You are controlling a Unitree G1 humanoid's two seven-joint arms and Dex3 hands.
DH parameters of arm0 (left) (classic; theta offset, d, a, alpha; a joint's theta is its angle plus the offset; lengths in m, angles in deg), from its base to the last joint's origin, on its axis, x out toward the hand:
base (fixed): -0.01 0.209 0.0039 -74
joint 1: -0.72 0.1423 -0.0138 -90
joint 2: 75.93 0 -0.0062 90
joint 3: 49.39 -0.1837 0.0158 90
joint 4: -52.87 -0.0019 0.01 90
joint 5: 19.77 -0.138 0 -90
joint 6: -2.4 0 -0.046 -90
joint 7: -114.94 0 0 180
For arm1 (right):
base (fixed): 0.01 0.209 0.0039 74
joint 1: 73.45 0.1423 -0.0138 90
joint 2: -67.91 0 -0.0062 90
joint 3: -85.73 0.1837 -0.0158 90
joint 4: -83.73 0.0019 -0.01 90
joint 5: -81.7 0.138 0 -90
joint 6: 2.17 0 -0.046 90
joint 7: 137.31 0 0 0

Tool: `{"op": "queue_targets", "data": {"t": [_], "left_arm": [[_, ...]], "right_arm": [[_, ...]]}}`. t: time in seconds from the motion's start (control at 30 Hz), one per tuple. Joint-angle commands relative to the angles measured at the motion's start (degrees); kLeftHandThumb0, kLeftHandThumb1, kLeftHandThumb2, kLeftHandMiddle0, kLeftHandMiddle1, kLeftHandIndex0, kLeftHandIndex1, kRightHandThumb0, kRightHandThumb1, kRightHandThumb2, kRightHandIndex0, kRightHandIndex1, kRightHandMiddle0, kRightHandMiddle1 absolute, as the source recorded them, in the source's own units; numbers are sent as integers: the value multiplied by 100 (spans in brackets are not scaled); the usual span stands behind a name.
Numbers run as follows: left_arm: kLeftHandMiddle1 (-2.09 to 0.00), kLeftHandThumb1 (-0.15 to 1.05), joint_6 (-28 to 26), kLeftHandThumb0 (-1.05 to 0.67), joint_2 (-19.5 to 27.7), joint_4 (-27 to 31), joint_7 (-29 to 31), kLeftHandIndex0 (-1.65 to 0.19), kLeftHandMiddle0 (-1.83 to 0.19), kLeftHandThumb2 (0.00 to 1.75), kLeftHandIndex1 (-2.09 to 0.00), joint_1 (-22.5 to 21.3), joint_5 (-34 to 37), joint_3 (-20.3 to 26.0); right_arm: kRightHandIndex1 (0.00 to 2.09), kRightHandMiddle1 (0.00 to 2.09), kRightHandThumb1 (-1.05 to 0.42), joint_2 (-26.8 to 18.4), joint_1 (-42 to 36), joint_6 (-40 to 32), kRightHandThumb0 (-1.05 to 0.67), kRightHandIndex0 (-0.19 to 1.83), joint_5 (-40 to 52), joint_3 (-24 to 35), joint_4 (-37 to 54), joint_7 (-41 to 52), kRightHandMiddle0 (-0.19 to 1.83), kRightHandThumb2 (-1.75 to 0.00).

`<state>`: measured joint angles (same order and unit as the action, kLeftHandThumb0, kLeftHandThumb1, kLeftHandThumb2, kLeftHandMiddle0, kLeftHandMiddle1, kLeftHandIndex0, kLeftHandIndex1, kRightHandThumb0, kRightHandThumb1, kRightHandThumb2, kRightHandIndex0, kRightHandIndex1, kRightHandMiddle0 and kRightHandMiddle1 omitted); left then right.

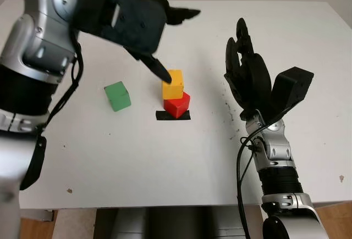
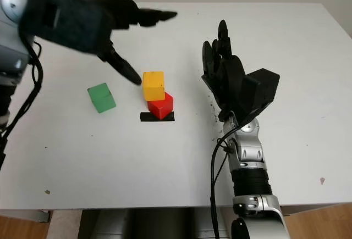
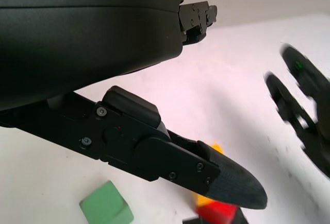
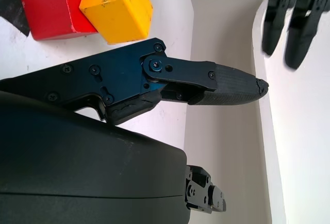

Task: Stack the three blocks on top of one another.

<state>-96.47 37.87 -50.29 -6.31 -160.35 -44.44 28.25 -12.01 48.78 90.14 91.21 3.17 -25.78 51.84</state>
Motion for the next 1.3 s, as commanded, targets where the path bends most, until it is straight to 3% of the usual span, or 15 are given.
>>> {"op": "queue_targets", "data": {"t": [0.0,0.17,0.3,0.43,0.57,0.77,0.97,1.1,1.27], "left_arm": [[0,99,-60,-88,256,2,-160,19,19,6,0,-49,21,201],[0,101,-387,-86,647,82,-593,19,19,6,0,373,122,579],[-5,99,-450,-78,1042,410,-1206,3,13,5,-8,1062,-170,751],[-7,94,231,-77,1488,382,-1482,-18,-8,5,-9,1711,-60,943],[-2,92,1639,-71,1972,-29,-1682,-19,3,4,-6,2109,12,917],[-3,88,2840,-63,2176,-292,-1828,-14,14,5,-5,2173,-284,630],[-3,87,3741,-54,2218,-422,-2167,-15,18,5,-5,2042,-1042,264],[-1,86,3878,-52,2191,-92,-2160,-10,19,5,-3,2029,-1675,37],[0,84,4336,-55,1998,-196,-2843,-6,19,5,-3,2112,-2051,-99]], "right_arm": [[0,0,-105,-40,72,54,-76,-19,-14,-6,-4,21,-19,-57],[0,0,-105,-55,58,30,-76,-19,-27,-1,32,22,-19,-58],[0,0,-105,-89,59,2,-76,-19,-59,-8,43,23,-19,-58],[0,0,-105,-115,76,-24,-77,-19,-26,14,38,62,-19,-57],[0,0,-105,-189,103,-29,-76,-19,-52,10,4,121,-19,-57],[0,0,-105,-225,142,-81,-76,-19,-77,-8,4,125,-19,-58],[0,0,-105,-256,158,-205,-76,-19,-69,35,50,87,-19,-57],[0,0,-105,-283,150,-285,-76,-19,-93,26,117,58,-19,-56],[0,0,-105,-286,164,-270,-76,-19,-65,29,66,72,-19,-55]]}}
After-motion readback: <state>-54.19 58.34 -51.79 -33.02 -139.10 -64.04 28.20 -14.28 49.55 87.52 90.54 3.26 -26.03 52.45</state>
